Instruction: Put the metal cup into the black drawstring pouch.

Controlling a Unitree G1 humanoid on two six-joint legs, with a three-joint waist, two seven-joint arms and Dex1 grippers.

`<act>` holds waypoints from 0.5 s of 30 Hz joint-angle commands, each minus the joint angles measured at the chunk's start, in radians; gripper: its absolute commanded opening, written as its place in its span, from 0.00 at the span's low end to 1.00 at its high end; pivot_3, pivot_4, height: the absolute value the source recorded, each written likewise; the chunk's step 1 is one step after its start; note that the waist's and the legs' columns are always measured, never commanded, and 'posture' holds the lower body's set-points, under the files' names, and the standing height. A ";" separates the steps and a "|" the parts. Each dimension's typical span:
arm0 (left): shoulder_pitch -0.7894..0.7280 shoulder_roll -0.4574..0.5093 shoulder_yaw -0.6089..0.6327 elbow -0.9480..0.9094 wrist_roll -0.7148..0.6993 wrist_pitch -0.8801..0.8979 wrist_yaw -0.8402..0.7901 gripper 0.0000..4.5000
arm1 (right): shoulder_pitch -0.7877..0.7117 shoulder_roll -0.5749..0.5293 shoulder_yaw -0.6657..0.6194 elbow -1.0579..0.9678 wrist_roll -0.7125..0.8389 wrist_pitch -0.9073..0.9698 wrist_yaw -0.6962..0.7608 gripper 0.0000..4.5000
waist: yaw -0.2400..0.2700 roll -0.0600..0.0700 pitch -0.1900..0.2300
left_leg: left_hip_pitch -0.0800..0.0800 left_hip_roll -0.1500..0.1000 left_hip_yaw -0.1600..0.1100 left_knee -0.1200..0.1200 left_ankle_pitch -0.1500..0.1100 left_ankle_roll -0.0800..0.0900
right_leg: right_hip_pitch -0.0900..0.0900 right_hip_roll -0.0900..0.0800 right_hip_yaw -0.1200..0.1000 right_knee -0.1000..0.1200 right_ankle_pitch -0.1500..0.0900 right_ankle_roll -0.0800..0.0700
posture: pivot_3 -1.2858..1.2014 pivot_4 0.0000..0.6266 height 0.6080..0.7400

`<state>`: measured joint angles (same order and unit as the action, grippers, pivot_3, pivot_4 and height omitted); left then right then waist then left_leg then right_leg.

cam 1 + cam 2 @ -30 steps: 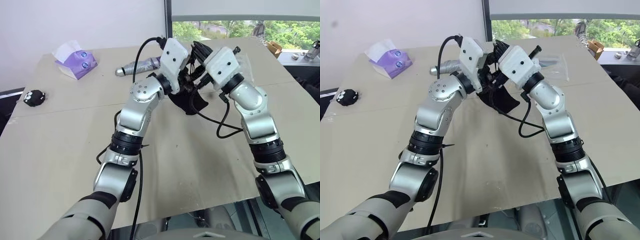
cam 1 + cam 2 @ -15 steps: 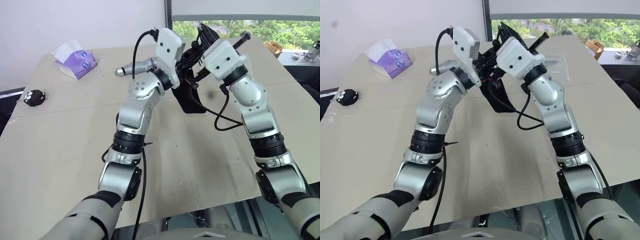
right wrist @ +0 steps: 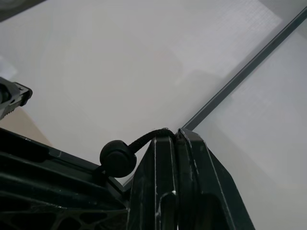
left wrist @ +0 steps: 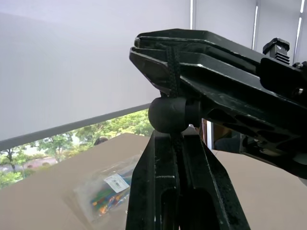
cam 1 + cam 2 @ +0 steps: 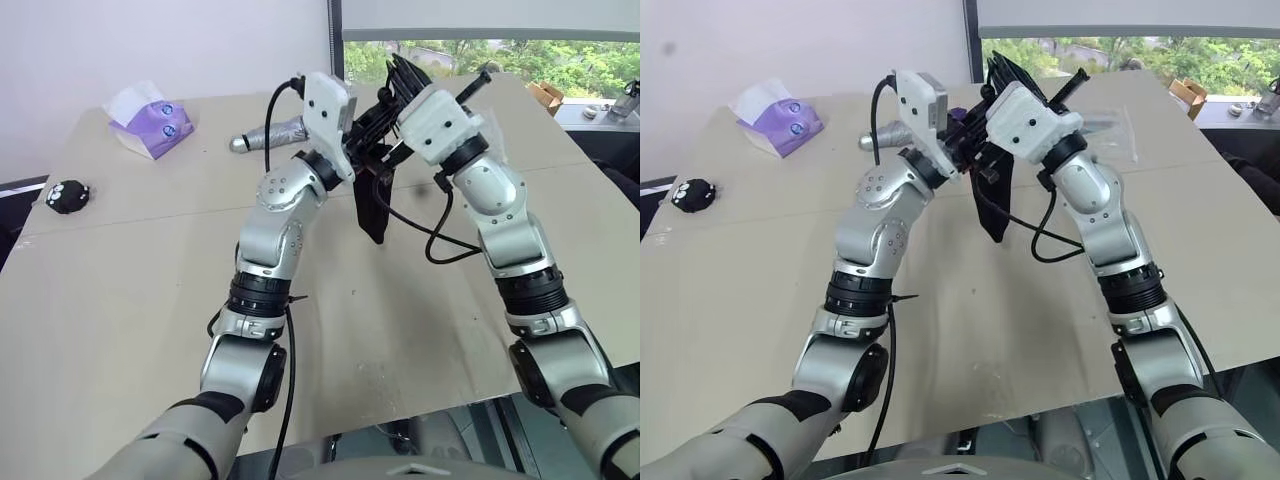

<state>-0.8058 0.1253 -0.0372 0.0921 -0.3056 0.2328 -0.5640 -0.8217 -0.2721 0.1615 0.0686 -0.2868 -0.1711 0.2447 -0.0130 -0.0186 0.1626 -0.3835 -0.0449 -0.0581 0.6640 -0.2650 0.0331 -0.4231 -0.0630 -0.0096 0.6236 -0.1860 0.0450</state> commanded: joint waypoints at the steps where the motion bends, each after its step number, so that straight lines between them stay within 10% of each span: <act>1: 0.051 0.011 -0.023 0.032 0.015 -0.006 -0.032 0.19 | -0.056 -0.001 -0.049 -0.093 0.034 -0.010 -0.016 0.00 | 0.000 0.001 0.000 | 0.000 0.000 0.000 0.000 0.000 0.000 | 0.000 0.000 0.000 0.000 0.000 0.000 | 0.52 0.24 1.00; 4: 0.057 0.018 -0.029 0.013 0.022 -0.033 -0.046 0.49 | -0.050 -0.001 -0.043 -0.097 0.034 -0.003 -0.007 0.00 | 0.000 0.000 0.000 | 0.000 0.000 0.000 0.000 0.000 0.000 | 0.000 0.000 0.000 0.000 0.000 0.000 | 0.52 0.24 1.00; 15: 0.012 0.039 -0.005 -0.028 0.043 -0.092 -0.012 0.49 | -0.029 -0.027 -0.009 -0.083 -0.003 -0.013 0.022 0.00 | 0.000 0.000 0.000 | 0.000 0.000 0.000 0.000 0.000 0.000 | 0.000 0.000 0.000 0.000 0.000 0.000 | 0.52 0.24 1.00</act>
<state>-0.7579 0.1585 -0.0550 0.1193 -0.2728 0.1766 -0.5858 -0.8448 -0.2890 0.1527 0.0129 -0.2788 -0.1656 0.2637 -0.0125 -0.0184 0.1625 -0.3835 -0.0449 -0.0584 0.6641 -0.2651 0.0332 -0.4232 -0.0630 -0.0098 0.6240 -0.1860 0.0450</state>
